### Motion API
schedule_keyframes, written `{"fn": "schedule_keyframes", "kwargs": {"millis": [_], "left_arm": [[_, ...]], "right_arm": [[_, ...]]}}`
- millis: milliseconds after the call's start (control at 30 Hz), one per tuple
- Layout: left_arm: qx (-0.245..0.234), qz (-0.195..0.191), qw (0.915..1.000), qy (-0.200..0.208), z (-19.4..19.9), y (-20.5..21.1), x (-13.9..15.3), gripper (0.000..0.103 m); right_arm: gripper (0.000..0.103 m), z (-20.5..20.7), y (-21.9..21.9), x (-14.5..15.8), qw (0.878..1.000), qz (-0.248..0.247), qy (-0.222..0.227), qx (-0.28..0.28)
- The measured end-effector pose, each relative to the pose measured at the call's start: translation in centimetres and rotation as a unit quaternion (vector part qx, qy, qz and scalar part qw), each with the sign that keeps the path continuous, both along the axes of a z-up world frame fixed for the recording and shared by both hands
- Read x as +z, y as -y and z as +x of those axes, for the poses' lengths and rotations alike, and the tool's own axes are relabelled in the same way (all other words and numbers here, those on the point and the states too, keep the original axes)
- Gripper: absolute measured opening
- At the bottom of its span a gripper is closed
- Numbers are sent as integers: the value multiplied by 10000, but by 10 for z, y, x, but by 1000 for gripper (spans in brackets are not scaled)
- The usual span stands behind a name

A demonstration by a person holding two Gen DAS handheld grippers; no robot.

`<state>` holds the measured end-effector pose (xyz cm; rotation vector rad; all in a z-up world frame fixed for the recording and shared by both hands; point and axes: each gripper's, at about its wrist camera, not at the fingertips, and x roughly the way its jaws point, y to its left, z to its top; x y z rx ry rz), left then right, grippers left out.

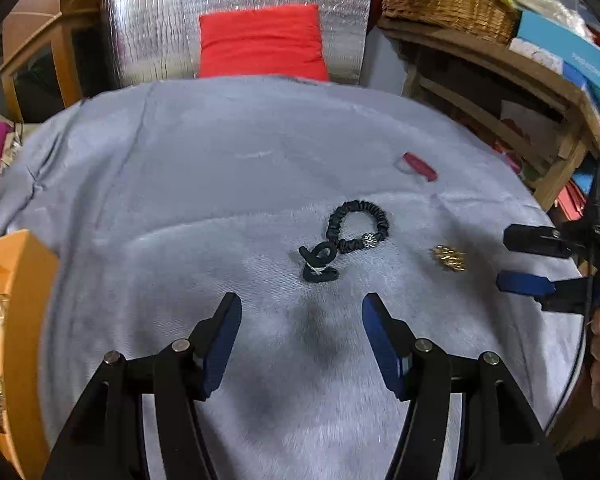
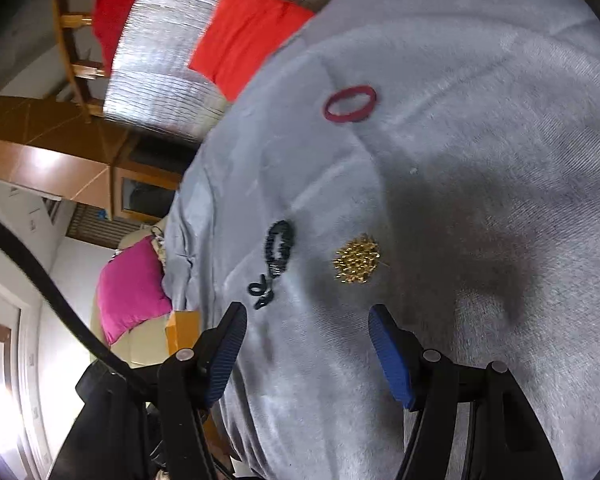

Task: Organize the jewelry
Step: 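Move both open grippers back over the table, then grasp the small black hair clip with the left gripper while the right grasps the gold brooch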

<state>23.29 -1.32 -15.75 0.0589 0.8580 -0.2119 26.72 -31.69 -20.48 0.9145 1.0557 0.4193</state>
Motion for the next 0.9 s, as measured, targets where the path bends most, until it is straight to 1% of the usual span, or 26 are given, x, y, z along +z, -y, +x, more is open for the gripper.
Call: {"fn": "schedule_keyframes", "kwargs": {"millis": [100, 167, 233, 300, 367, 400, 467, 500, 600, 633, 667, 700, 733, 767, 800, 833, 900], "left_arm": [[29, -73, 9998, -171, 15, 6, -10, 63], [1, 0, 9999, -148, 21, 10, -12, 63], [-42, 33, 9999, -116, 29, 13, -14, 64], [-74, -5, 9998, -160, 36, 13, -18, 63], [-46, -97, 9995, -283, 44, 10, -24, 63], [-31, -156, 9993, -340, 49, 9, -27, 63], [-15, -232, 9988, -425, 55, 7, -32, 63], [-3, -249, 9987, -448, 58, 6, -34, 63], [-55, -293, 9988, -398, 61, 6, -35, 63], [-97, -319, 9988, -370, 62, 7, -35, 61], [-115, -344, 9987, -356, 62, 7, -35, 55], [-117, -347, 9987, -344, 63, 7, -36, 48], [-119, -342, 9988, -339, 64, 7, -37, 45], [-128, -339, 9988, -322, 65, 8, -37, 38], [-149, -339, 9988, -308, 64, 6, -35, 29], [-169, -340, 9988, -310, 63, 7, -35, 25], [-187, -335, 9988, -297, 62, 7, -35, 22]], "right_arm": [[67, 6, -3, -3, 9995, -308, -38, -63], [67, 12, -5, -8, 9994, -341, -36, -67], [67, 18, -8, -14, 9985, -522, -123, -132], [67, 22, -12, -14, 9974, -686, -144, -154], [67, 28, -20, -9, 9945, -1030, -18, -188], [68, 30, -24, -8, 9916, -1277, 27, -201], [67, 33, -31, -8, 9883, -1515, 54, -143], [67, 34, -35, -7, 9850, -1722, 114, -95], [61, 35, -45, -5, 9756, -2186, 226, 21], [56, 36, -47, -4, 9719, -2338, 254, 31], [50, 36, -49, -5, 9673, -2520, 287, 62], [47, 36, -52, -6, 9634, -2662, 318, 87], [45, 36, -55, -5, 9588, -2815, 359, 116], [42, 36, -57, -5, 9553, -2925, 404, 143], [40, 35, -61, -4, 9511, -3050, 452, 180], [40, 35, -64, -3, 9471, -3165, 488, 214], [40, 33, -68, -2, 9395, -3364, 576, 288]]}}
